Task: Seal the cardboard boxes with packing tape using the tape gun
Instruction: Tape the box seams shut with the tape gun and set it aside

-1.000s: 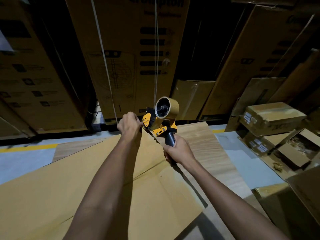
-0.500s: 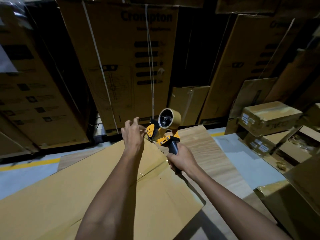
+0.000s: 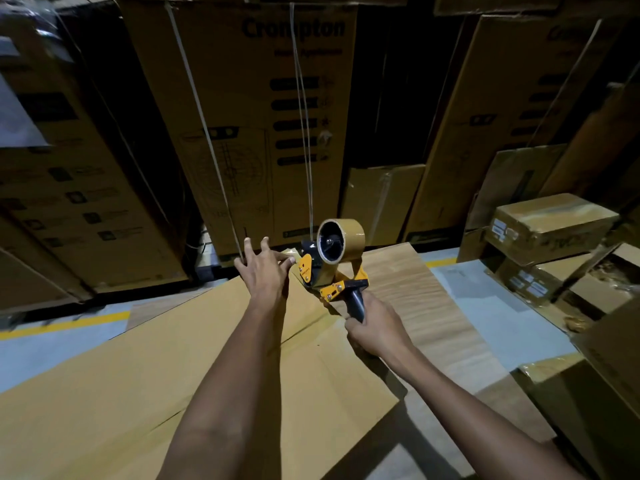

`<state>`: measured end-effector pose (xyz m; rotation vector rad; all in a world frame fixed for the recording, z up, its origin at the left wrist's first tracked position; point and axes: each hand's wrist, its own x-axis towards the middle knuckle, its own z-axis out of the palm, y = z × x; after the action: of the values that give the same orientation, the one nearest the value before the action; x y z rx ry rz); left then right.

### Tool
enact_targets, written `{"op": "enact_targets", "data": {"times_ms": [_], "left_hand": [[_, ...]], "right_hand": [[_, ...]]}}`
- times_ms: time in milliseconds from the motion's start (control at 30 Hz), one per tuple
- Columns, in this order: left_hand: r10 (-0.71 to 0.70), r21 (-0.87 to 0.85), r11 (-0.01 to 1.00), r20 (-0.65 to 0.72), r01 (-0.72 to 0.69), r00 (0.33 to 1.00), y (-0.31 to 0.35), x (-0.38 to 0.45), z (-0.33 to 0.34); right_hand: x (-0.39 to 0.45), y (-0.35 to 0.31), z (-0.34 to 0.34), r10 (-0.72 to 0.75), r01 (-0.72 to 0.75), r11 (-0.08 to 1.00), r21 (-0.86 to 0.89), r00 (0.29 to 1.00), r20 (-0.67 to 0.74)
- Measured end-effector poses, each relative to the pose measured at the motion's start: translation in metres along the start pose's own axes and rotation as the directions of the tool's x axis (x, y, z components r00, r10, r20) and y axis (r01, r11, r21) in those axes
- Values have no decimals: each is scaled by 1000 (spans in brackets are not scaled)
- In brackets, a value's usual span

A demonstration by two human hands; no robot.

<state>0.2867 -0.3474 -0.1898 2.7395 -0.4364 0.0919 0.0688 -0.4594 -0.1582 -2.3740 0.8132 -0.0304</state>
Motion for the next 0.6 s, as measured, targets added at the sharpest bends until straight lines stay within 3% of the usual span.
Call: {"op": "enact_targets", "data": {"times_ms": [100,233,400,533,600], "left_hand": [[12,-16,1000,25,-12,1000,0,-6,-3],[33,19,999,202,-37,979,2,-17,-9],[8,-20,1000,318,-2,948,3,-25,-15],[-12,-32,999,309,23,951,3,-28,-16],[-22,-39,999,311,35,950,3,-27,-17]], "right_hand": [[-2,0,-1,23,-22,999,32,1000,-18],[0,-3,-3,43,-41,993,115,999,-16],[-2,1,-9,120,-140,919,369,990,78],[-5,-3,-9,113,-136,915,380,990,82],[-7,-5,-10,85,-96,952,290,995,49]]}}
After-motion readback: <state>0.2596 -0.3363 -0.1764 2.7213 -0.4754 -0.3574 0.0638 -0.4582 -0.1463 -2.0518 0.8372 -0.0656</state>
